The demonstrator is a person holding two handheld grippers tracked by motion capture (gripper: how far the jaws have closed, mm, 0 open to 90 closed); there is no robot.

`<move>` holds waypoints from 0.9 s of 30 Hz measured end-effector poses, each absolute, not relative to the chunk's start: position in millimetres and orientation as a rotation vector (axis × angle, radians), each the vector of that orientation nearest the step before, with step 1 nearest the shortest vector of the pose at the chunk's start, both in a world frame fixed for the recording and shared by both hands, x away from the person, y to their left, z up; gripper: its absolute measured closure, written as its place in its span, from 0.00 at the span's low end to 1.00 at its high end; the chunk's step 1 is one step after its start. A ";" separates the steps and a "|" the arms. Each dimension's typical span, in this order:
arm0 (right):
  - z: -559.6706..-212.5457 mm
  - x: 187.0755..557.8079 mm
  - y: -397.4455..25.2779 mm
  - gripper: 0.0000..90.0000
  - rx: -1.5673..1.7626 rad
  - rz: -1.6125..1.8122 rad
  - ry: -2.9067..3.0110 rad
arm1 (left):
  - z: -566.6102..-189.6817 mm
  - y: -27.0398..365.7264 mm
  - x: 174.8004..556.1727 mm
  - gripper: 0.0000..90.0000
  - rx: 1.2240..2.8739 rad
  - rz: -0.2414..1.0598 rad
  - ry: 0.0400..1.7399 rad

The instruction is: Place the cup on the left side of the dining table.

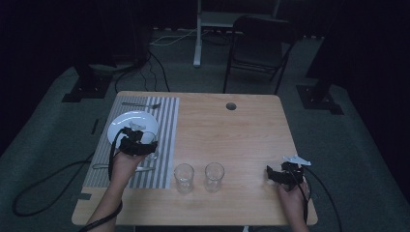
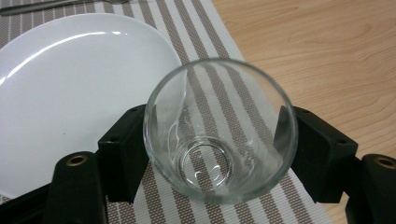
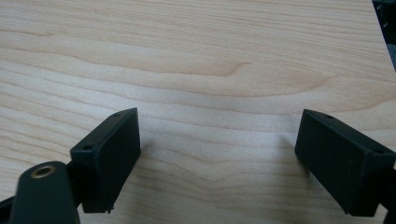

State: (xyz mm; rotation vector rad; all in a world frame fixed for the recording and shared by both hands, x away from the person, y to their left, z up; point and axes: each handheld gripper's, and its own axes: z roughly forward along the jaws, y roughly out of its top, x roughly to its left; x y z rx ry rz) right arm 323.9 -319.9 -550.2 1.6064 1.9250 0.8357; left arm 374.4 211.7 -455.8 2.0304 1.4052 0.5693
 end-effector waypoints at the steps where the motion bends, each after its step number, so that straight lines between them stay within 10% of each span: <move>1: -550.3 323.9 -319.9 0.15 1.606 0.836 1.925 | -457.4 211.3 373.2 0.30 2.024 0.572 1.404; 14: -550.3 323.9 -319.9 0.15 1.607 0.836 1.925 | -475.5 220.2 355.6 0.09 2.059 0.573 1.388; 27: -550.2 323.8 -320.0 0.15 1.606 0.835 1.926 | -483.6 237.2 327.1 0.10 1.970 0.629 1.406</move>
